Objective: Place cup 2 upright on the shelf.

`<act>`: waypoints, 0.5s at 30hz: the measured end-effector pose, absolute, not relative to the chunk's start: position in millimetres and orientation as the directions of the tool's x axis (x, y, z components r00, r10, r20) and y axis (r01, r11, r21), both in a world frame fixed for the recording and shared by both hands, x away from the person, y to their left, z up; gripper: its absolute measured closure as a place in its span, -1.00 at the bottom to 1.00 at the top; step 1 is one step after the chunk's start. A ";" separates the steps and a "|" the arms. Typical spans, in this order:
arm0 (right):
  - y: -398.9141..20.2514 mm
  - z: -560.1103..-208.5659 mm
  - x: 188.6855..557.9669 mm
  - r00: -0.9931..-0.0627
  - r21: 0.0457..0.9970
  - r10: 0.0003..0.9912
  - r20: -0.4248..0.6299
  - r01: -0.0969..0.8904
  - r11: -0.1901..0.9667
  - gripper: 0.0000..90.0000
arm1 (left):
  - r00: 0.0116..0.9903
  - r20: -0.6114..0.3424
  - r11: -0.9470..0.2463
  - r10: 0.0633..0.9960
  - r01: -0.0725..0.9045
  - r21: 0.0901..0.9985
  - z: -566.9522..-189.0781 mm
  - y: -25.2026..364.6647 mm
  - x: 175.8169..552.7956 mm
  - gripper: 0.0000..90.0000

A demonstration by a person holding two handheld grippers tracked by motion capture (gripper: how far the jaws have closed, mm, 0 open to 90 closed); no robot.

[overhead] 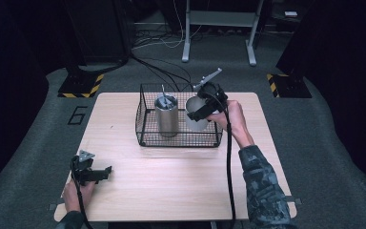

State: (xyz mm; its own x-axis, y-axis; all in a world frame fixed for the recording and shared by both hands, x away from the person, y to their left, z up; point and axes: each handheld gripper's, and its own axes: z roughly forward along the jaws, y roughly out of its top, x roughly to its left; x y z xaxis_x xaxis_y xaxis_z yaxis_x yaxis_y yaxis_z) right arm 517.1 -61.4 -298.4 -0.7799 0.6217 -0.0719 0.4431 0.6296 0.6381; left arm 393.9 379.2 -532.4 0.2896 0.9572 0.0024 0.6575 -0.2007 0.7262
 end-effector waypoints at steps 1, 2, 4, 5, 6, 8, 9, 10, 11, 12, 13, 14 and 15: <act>-60.6 -299.7 519.0 -0.777 0.641 0.625 -0.070 0.445 0.625 -0.88 | 0.290 0.002 -0.201 0.957 0.657 0.726 -532.4 379.2 393.9 -0.99; -60.8 -300.6 520.9 -0.780 0.637 0.621 -0.073 0.443 0.631 -0.88 | 0.289 0.001 -0.199 0.957 0.657 0.727 -532.4 379.2 393.9 -0.99; -59.7 -302.9 524.3 -0.773 0.636 0.630 -0.070 0.452 0.626 -0.88 | 0.289 0.001 -0.199 0.957 0.658 0.727 -532.4 379.1 393.9 -0.99; -60.0 -303.5 526.0 -0.776 0.636 0.627 -0.075 0.447 0.629 -0.88 | 0.289 0.002 -0.200 0.957 0.657 0.727 -532.4 379.1 393.9 -0.99; -60.2 -304.4 527.6 -0.775 0.633 0.628 -0.072 0.451 0.629 -0.88 | 0.289 0.002 -0.201 0.957 0.657 0.726 -532.4 379.2 393.9 -0.99; -60.1 -306.2 530.8 -0.767 0.636 0.638 -0.065 0.461 0.619 -0.88 | 0.289 0.001 -0.199 0.957 0.658 0.727 -532.4 379.1 393.9 -0.99; -60.5 -306.9 532.8 -0.769 0.637 0.636 -0.066 0.458 0.620 -0.88 | 0.289 0.002 -0.200 0.957 0.658 0.726 -532.4 379.2 393.9 -0.99; -60.9 -307.6 534.9 -0.770 0.636 0.635 -0.065 0.459 0.621 -0.88 | 0.290 0.003 -0.201 0.957 0.657 0.726 -532.4 379.2 393.9 -0.99; -60.6 -308.7 537.5 -0.763 0.635 0.643 -0.058 0.469 0.614 -0.88 | 0.289 0.001 -0.199 0.957 0.657 0.727 -532.4 379.1 393.9 -0.99; -60.6 -308.7 537.5 -0.763 0.635 0.643 -0.058 0.469 0.614 -0.88 | 0.289 0.002 -0.200 0.957 0.657 0.726 -532.4 379.2 393.9 -0.99; -60.4 -309.6 540.2 -0.759 0.638 0.649 -0.052 0.474 0.606 -0.88 | 0.289 0.002 -0.200 0.957 0.657 0.726 -532.4 379.2 393.9 -0.99; -60.4 -309.6 540.2 -0.759 0.638 0.649 -0.052 0.474 0.606 -0.88 | 0.290 0.003 -0.201 0.957 0.657 0.726 -532.4 379.2 393.9 -0.99; -60.5 -310.1 541.7 -0.760 0.639 0.647 -0.055 0.471 0.608 -0.88 | 0.290 0.003 -0.201 0.957 0.657 0.726 -532.4 379.2 393.9 -0.99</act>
State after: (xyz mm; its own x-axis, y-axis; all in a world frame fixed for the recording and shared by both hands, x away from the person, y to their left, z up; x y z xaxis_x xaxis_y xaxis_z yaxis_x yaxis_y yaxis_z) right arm 541.7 -60.5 -310.1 -0.7602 0.6473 -0.0552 0.4710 0.6077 0.6394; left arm 393.9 379.2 -532.4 0.2896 0.9571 0.0025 0.6575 -0.2008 0.7262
